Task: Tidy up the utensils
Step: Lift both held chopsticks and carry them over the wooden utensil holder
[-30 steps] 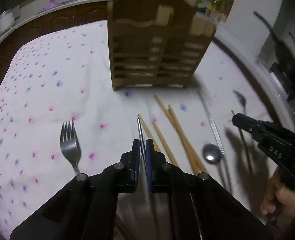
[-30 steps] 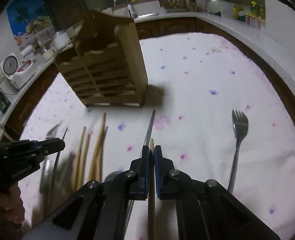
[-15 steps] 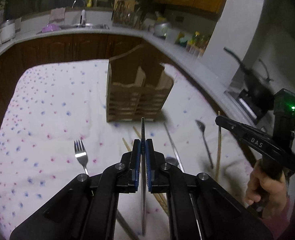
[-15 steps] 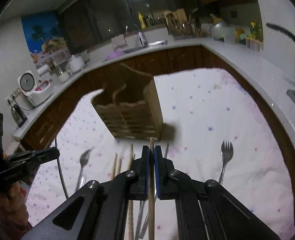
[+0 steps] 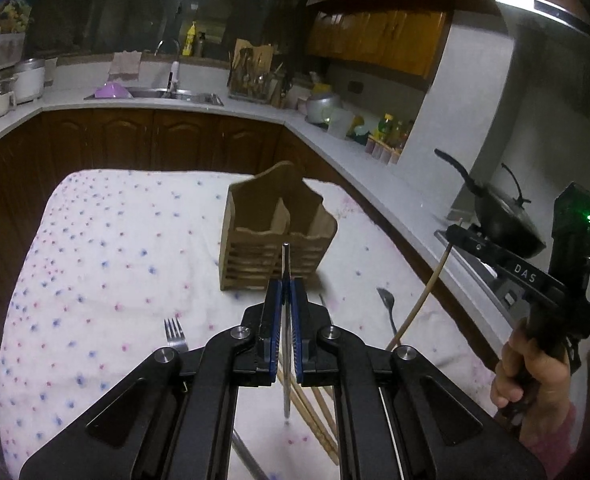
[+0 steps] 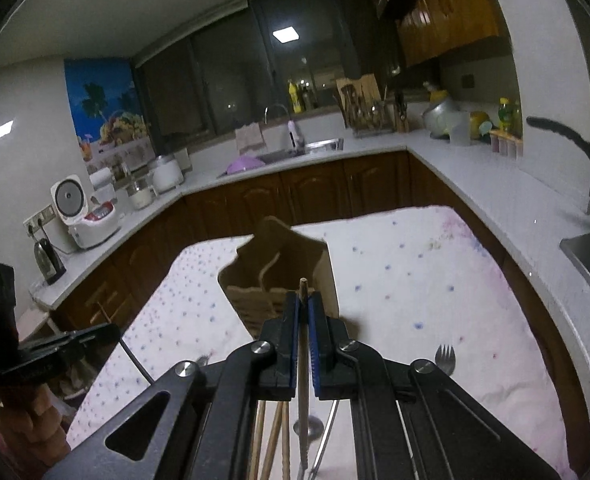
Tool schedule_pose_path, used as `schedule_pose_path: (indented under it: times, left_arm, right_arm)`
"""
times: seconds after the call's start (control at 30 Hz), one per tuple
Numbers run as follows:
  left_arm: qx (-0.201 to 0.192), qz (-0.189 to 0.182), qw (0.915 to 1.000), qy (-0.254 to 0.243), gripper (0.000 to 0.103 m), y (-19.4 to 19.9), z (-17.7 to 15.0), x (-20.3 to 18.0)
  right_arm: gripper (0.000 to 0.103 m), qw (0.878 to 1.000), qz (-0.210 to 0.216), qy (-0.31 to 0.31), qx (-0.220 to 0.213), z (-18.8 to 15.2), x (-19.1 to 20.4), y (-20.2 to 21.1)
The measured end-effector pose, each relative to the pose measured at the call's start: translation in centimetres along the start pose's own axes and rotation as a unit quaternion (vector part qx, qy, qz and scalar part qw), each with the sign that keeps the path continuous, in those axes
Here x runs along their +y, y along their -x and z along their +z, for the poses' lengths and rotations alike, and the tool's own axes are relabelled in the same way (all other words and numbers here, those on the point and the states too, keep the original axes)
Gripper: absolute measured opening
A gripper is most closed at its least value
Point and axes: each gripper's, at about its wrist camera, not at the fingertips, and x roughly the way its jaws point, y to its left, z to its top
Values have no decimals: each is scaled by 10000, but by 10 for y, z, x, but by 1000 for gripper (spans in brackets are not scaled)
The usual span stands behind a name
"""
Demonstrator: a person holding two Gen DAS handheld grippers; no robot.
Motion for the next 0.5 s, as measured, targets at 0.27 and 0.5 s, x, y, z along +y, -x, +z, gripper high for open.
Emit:
schedule_pose_path:
  times: [0.27, 0.5]
  left_arm:
    - [-450, 83, 9989, -48, 4, 5, 30, 1]
    - [-893, 167, 9958, -123, 4, 1, 73, 4]
  right_arm:
    - [5, 9991, 79, -155, -387, 27, -3, -7]
    - [5, 9964, 79, -190, -819, 66, -1, -20]
